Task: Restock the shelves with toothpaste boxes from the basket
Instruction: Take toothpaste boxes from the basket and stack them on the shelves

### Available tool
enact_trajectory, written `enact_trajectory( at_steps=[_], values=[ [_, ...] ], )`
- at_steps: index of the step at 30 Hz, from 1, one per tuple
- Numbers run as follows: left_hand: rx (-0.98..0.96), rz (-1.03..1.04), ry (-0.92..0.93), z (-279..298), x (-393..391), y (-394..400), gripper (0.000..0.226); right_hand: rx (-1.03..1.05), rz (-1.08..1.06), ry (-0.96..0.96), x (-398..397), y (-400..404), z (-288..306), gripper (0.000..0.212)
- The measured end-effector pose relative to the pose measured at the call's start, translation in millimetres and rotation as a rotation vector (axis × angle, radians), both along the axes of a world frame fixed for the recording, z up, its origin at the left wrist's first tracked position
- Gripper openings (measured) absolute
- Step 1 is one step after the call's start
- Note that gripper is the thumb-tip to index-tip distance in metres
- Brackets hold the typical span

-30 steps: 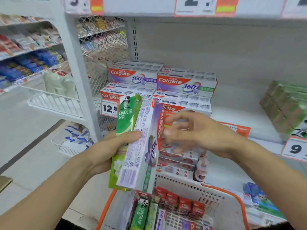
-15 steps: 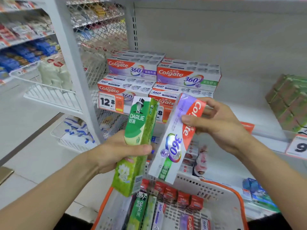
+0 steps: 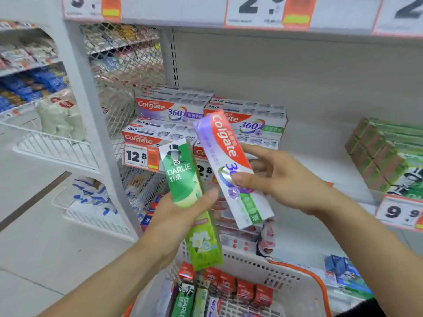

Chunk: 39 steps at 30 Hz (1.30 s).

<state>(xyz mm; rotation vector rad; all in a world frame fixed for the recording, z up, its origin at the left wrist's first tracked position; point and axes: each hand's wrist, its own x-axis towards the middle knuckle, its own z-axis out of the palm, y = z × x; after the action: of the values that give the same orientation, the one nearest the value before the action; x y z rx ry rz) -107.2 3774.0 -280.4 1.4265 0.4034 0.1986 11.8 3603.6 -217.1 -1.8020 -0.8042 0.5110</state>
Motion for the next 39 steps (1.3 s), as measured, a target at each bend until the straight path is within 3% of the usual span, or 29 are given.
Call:
enact_trajectory(
  at_steps=[3, 8, 14, 19, 27, 30, 32, 34, 36, 39],
  values=[
    [-0.021, 0.081, 0.018, 3, 3, 10, 0.050, 0.132, -0.156, -0.209, 19, 4, 34, 0.052],
    [-0.060, 0.144, 0.020, 8, 6, 27, 0.042, 0.039, -0.412, -0.655, 65, 10, 49, 0.047],
    [-0.045, 0.176, 0.018, 4, 4, 40, 0.050, -0.226, -0.364, -0.924, 95, 18, 5, 0.044],
    [-0.058, 0.194, 0.013, 3, 5, 44, 0.045, -0.303, -0.401, -0.974, 106, 19, -11, 0.042],
    [-0.068, 0.153, 0.087, 3, 13, 45, 0.071, -0.401, -0.347, -0.989, 109, 17, -10, 0.046],
    [-0.093, 0.154, 0.099, -1, 13, 45, 0.061, -0.414, -0.371, -1.007, 107, 17, -10, 0.045],
    [-0.093, 0.148, 0.092, 0, 11, 45, 0.054, -0.319, -0.446, -1.087, 99, 20, -6, 0.036],
    [-0.095, 0.131, 0.048, -1, 10, 46, 0.041, -0.033, -0.502, -1.206, 83, 27, 4, 0.019],
    [-0.111, 0.112, -0.026, 2, 8, 46, 0.030, 0.186, -0.449, -1.120, 58, 39, 13, 0.007],
    [-0.135, 0.123, -0.137, 8, 4, 47, 0.042, 0.167, -0.167, -0.445, 18, 62, 20, 0.009]
  ],
)
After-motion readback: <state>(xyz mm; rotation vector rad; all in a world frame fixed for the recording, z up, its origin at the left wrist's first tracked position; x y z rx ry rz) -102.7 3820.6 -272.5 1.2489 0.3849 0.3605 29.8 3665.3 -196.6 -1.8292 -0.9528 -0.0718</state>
